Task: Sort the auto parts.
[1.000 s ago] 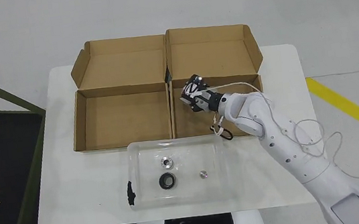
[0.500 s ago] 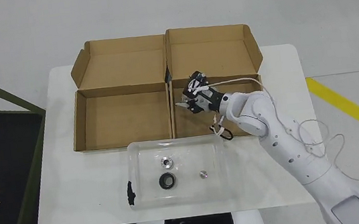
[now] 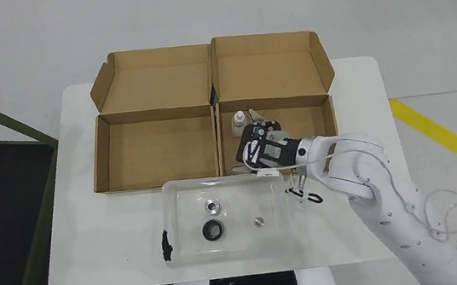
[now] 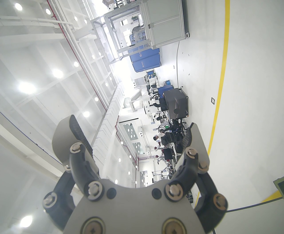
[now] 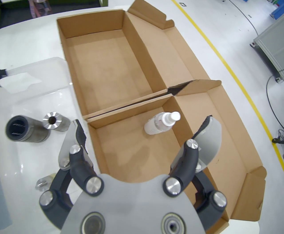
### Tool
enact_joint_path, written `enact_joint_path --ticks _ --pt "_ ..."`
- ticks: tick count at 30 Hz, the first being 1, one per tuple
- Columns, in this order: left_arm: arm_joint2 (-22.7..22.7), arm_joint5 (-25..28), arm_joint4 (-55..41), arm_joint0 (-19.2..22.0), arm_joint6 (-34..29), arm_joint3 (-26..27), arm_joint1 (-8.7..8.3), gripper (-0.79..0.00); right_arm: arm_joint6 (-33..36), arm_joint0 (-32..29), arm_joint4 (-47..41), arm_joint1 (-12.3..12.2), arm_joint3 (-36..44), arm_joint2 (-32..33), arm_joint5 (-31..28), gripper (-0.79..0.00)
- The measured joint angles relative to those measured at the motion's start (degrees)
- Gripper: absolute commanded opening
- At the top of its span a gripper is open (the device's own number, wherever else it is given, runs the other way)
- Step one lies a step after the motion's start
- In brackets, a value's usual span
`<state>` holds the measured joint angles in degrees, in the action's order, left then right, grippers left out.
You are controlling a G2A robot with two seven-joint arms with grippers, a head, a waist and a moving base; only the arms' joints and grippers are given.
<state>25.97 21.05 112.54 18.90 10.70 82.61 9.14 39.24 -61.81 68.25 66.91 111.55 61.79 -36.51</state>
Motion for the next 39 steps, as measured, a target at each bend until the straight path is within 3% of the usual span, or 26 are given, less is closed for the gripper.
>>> enact_joint_path --ticks 14,28,39 --pt "0.0 0.0 0.0 0.0 0.0 0.0 0.00 0.000 7.8 -9.2 0.4 -1.9 11.0 -2.7 -8.2 0.000" --pt "0.0 0.0 0.0 0.0 0.0 0.0 0.00 0.000 12.3 -13.1 5.6 -3.4 11.4 -4.1 -11.9 0.000" --pt "0.0 0.0 0.0 0.0 0.0 0.0 0.00 0.000 16.5 -11.5 10.5 -3.3 8.6 -8.5 -9.9 0.000"
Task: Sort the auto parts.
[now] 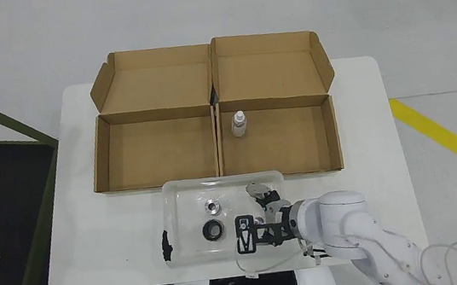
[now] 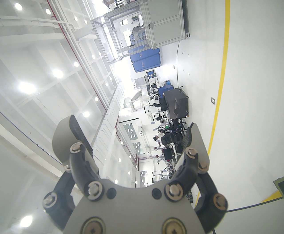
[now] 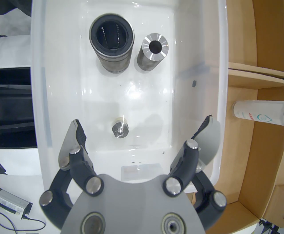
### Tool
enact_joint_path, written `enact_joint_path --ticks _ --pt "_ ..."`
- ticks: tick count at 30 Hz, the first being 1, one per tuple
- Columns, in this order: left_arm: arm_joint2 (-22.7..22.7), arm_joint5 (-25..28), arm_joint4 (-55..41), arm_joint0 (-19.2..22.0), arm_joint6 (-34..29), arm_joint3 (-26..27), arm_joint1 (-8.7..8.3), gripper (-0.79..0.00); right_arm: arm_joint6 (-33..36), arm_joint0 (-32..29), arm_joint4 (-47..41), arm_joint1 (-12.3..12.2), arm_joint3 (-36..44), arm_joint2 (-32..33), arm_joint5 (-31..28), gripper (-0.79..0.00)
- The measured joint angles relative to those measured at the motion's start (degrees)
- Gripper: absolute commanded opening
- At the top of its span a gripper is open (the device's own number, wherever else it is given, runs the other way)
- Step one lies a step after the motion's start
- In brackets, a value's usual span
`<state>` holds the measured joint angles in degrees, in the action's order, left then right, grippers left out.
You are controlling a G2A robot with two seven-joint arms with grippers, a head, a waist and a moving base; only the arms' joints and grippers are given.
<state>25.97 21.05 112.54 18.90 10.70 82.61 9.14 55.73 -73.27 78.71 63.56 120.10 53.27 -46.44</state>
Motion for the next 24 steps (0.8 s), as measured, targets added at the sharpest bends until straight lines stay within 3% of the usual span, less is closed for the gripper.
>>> enact_joint_path --ticks 7,11,13,15,21,23,24 --pt "0.0 0.0 0.0 0.0 0.0 0.0 0.00 0.000 2.6 0.3 3.9 0.1 -0.1 -2.7 1.4 0.000" --pt "0.0 0.0 0.0 0.0 0.0 0.0 0.00 0.000 3.0 0.5 4.3 0.1 -0.8 -3.4 1.7 -0.071" --pt "0.0 0.0 0.0 0.0 0.0 0.0 0.00 0.000 3.1 0.6 4.2 0.1 -1.3 -3.8 1.6 -0.154" --pt "0.0 0.0 0.0 0.0 0.0 0.0 0.00 0.000 3.1 0.9 4.0 0.1 -2.1 -4.1 1.6 -0.357" --pt "0.0 0.0 0.0 0.0 0.0 0.0 0.00 0.000 3.1 2.0 3.8 0.3 -4.0 -5.4 1.3 -0.511" --pt "0.0 0.0 0.0 0.0 0.0 0.0 0.00 0.000 3.2 2.5 3.8 0.4 -4.6 -5.9 1.2 -0.606" --pt "0.0 0.0 0.0 0.0 0.0 0.0 0.00 0.000 3.3 2.7 3.8 0.4 -4.7 -6.1 1.2 -0.727"
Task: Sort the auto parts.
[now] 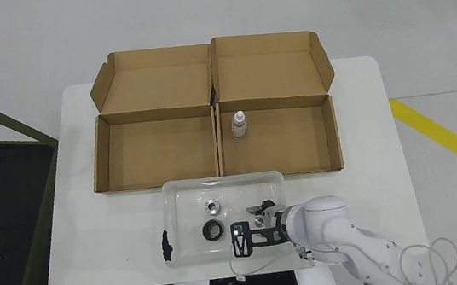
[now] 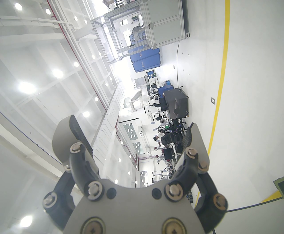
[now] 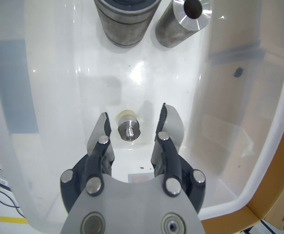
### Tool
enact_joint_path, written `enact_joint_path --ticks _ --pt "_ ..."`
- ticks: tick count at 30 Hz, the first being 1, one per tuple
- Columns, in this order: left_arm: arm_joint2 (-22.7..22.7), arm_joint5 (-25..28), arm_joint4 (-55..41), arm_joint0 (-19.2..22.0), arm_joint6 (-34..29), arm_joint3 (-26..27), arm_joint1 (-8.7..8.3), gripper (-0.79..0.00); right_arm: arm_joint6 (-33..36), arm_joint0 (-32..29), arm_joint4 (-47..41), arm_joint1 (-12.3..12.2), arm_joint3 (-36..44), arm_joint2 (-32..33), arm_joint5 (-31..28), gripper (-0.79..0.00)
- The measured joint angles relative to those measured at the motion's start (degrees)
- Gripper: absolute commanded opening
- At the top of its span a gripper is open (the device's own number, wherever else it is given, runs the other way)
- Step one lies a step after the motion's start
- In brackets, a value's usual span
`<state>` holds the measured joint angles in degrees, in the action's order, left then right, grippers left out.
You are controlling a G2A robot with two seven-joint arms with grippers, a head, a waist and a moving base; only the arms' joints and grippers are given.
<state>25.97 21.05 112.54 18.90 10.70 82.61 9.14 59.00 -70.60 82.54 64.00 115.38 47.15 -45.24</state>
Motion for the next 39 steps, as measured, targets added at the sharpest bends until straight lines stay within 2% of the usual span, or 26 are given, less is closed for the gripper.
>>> enact_joint_path --ticks 1,10,14,26,39 --pt "0.0 0.0 0.0 0.0 0.0 0.0 0.00 0.000 0.0 0.2 0.0 0.0 -0.1 -0.2 0.0 -0.785" --pt "0.0 0.0 0.0 0.0 0.0 0.0 0.00 0.000 -2.1 0.5 -1.4 -0.2 2.7 0.4 0.7 -0.785" --pt "0.0 0.0 0.0 0.0 0.0 0.0 0.00 0.000 -7.3 0.1 -2.7 -0.5 4.8 3.3 2.0 -0.785" --pt "0.0 0.0 0.0 0.0 0.0 0.0 0.00 0.000 -20.9 -3.4 0.7 -1.7 11.2 10.7 6.5 -0.785" --pt "0.0 0.0 0.0 0.0 0.0 0.0 0.00 0.000 -26.8 -2.3 -2.8 -1.9 12.2 14.5 6.9 -0.785"
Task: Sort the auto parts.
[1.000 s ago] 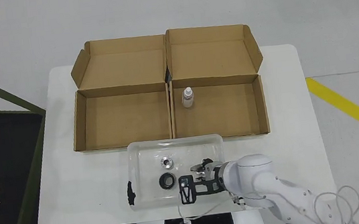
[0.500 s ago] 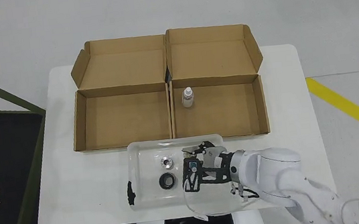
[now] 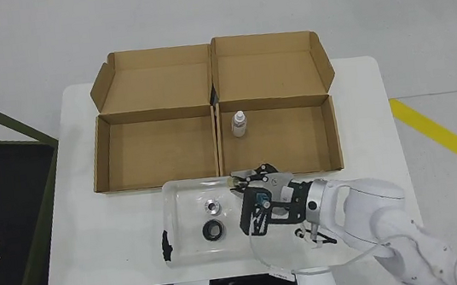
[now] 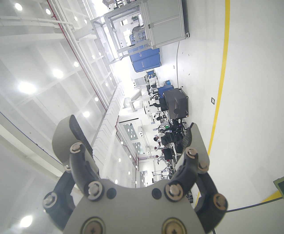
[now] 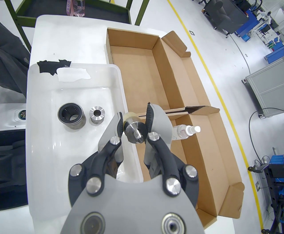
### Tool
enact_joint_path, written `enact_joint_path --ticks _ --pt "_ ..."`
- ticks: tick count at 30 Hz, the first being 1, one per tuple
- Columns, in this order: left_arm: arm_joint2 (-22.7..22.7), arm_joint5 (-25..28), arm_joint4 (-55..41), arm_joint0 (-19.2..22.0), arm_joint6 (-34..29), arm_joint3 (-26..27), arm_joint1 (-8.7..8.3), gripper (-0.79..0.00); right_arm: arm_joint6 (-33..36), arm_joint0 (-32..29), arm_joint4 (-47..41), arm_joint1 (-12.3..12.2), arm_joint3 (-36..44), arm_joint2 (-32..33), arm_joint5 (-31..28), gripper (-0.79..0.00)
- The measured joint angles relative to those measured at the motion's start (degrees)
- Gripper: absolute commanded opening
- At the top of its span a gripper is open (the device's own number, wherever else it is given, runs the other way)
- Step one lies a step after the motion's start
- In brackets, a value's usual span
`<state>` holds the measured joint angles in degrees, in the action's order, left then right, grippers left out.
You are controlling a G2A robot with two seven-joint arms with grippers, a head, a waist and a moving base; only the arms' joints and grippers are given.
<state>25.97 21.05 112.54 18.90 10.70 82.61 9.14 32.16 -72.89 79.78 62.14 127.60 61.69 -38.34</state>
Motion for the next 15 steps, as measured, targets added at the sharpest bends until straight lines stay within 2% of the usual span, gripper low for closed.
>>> enact_joint_path --ticks 15 --pt "0.0 0.0 0.0 0.0 0.0 0.0 0.00 0.000 -1.6 4.2 -7.7 -0.3 -4.9 6.8 0.5 -0.785"
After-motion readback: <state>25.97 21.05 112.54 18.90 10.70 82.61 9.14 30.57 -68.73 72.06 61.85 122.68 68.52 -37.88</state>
